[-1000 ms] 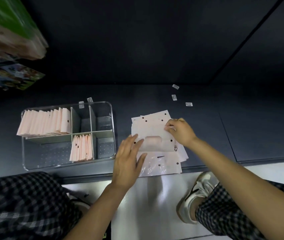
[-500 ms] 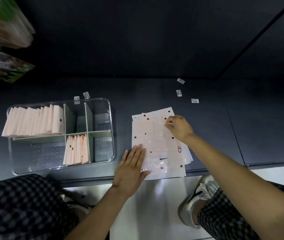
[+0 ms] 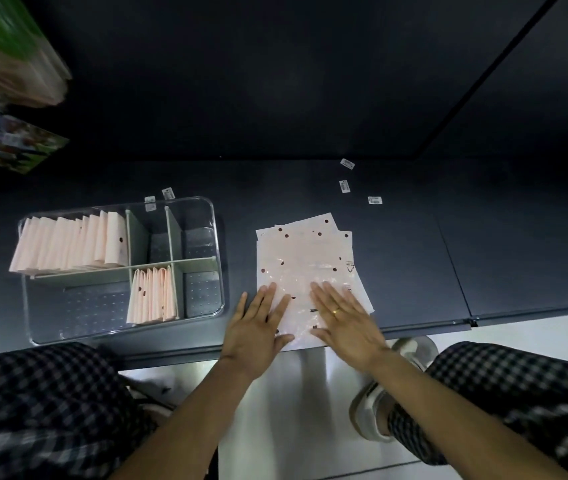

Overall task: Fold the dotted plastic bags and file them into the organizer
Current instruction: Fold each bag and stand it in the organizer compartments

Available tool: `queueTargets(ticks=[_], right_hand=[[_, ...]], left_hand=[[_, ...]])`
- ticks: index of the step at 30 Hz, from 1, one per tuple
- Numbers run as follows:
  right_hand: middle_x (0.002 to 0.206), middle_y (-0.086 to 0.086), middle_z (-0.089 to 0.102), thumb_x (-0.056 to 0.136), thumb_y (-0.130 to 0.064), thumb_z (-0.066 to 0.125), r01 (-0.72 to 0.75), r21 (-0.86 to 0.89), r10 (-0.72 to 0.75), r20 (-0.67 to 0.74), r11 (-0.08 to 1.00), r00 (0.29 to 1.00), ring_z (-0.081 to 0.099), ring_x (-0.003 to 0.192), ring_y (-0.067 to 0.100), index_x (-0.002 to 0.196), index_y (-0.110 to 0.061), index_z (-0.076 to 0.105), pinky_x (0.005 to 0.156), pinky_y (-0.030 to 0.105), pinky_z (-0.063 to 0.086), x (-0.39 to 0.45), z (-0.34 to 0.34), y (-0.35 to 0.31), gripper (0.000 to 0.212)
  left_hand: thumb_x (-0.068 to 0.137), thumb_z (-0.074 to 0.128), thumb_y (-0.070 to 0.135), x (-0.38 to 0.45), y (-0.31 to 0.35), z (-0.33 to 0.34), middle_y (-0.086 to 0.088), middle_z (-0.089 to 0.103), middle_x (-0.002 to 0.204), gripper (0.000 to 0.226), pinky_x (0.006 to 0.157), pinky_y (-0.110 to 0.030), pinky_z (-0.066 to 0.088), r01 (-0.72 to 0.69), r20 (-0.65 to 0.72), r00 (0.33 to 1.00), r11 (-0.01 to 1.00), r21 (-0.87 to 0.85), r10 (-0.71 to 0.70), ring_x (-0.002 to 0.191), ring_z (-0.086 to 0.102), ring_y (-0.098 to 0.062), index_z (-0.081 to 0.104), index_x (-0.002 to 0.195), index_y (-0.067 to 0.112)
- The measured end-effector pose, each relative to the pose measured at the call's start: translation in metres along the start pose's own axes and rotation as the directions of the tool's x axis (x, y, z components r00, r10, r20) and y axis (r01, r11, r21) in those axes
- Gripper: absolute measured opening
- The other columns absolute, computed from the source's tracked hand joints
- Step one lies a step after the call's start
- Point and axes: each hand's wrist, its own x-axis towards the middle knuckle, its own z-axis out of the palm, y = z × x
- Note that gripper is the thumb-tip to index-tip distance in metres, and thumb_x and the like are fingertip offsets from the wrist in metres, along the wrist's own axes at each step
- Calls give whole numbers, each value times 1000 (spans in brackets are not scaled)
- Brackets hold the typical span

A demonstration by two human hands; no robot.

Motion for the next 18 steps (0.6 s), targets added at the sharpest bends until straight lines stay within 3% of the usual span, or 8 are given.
queueTargets(ticks=[1,3,6,8,10,14,16,18], right_hand=[[155,2,18,95,-53,19,-21,-6,22,25,1000,999,20,143,23,147,-10,25,119,42,7,-9,0,11,68],[152,0,28,94,-52,18,-60,-7,60,4,998,998,27,141,24,144,-10,35,116,40,5,-21,-5,27,67],[139,1,52,94,-44,43,-107,81,115,-111,991,987,47,130,27,125,-10,60,114,46,27,-16,-21,27,50],[125,5,62,86,-30,66,-128,251,186,-221,960,957,58,116,28,115,-8,66,100,47,45,-2,-30,17,36],[117,8,64,86,-20,67,-129,357,214,-209,925,954,60,108,27,113,-7,65,93,40,49,14,-35,7,30],[101,9,66,88,-13,63,-69,341,131,-162,937,978,61,94,27,96,-6,70,85,32,49,34,-33,2,13],[84,5,67,75,-7,76,-24,336,107,-232,942,967,65,77,23,77,-9,72,73,24,54,38,-33,3,4],[70,-2,66,60,-7,87,13,303,73,-270,953,960,64,63,17,62,-14,72,62,16,51,38,-35,4,17]], left_hand=[[95,18,61,0,0,-1,-1,-22,155,68,112,-40,-18,-1,2,1000,1000,-1,1,145,-15,-18,-16,146,32],[95,17,61,0,0,-3,0,-21,156,68,113,-40,-17,4,12,1000,1000,6,-4,145,-15,-17,-13,147,32],[94,16,62,0,0,-5,2,-18,157,66,114,-41,-14,9,21,1000,1000,-12,-9,145,-14,-15,-8,149,33],[94,18,62,1,-2,-6,4,-14,158,65,115,-42,-11,21,10,1000,999,-43,-20,146,-10,-13,-2,149,35],[94,21,62,2,-3,-8,5,-7,159,64,116,-43,-8,21,-3,1000,996,-87,-21,146,-5,-11,5,150,36],[93,24,63,3,-6,-10,6,-1,159,62,117,-42,-6,21,-23,999,993,-119,-24,145,0,-10,11,149,39],[93,24,62,4,-7,-9,7,0,159,61,117,-42,-6,24,-28,999,990,-136,-28,145,2,-9,13,148,39],[93,25,62,5,-7,-8,8,2,159,60,116,-41,-6,25,-30,999,989,-149,-29,145,4,-10,15,148,40]])
